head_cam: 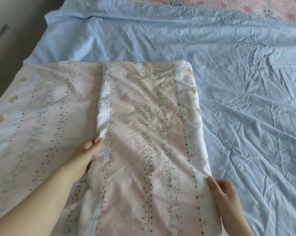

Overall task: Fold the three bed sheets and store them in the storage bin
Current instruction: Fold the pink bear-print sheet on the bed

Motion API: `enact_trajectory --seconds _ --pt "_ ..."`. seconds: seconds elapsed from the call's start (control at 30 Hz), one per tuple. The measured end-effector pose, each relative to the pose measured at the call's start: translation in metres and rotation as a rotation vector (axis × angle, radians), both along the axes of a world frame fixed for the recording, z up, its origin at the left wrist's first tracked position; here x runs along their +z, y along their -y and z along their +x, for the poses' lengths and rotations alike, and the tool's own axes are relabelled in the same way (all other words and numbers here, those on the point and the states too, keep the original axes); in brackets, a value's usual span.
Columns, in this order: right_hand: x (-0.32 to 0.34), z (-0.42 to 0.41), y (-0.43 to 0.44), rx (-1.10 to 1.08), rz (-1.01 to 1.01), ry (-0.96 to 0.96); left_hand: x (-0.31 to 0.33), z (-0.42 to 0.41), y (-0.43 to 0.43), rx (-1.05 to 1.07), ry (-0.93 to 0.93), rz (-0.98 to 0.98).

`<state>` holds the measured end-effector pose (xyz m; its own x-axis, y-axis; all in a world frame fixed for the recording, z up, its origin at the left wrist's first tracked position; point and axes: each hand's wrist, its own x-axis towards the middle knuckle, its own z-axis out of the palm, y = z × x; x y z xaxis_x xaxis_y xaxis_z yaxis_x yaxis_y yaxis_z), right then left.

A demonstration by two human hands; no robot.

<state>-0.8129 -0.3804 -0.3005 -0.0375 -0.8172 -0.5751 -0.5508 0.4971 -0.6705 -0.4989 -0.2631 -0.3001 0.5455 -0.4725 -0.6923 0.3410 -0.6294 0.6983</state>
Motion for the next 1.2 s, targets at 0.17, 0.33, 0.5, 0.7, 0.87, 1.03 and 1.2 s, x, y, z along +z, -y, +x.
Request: enact_trajectory --seconds 0.17,0.33,0.5,0.7,0.87,1.03,1.2 --pt "0.008 -0.011 -0.017 0.234 0.362 0.245 0.004 -0.052 -0.053 -0.012 -0.139 0.101" --pt "0.021 -0.004 -0.034 0.228 0.050 0.039 0.013 -0.062 -0.080 0.047 0.100 0.171" --pt "0.007 -0.002 -0.061 0.268 0.113 -0.001 0.011 -0.062 -0.088 0.001 0.386 0.340" --pt "0.008 0.003 -0.025 0.258 0.082 0.092 0.010 -0.036 -0.054 -0.043 0.357 0.218" --pt "0.008 0.045 0.028 0.277 -0.030 0.067 -0.005 0.003 0.017 -0.070 0.345 0.170" --pt "-0.003 0.083 0.073 0.208 -0.028 0.084 -0.019 0.035 0.076 0.066 0.291 0.113" --pt "-0.016 0.100 0.088 0.226 -0.120 -0.005 -0.007 0.064 0.114 0.094 0.661 -0.036"
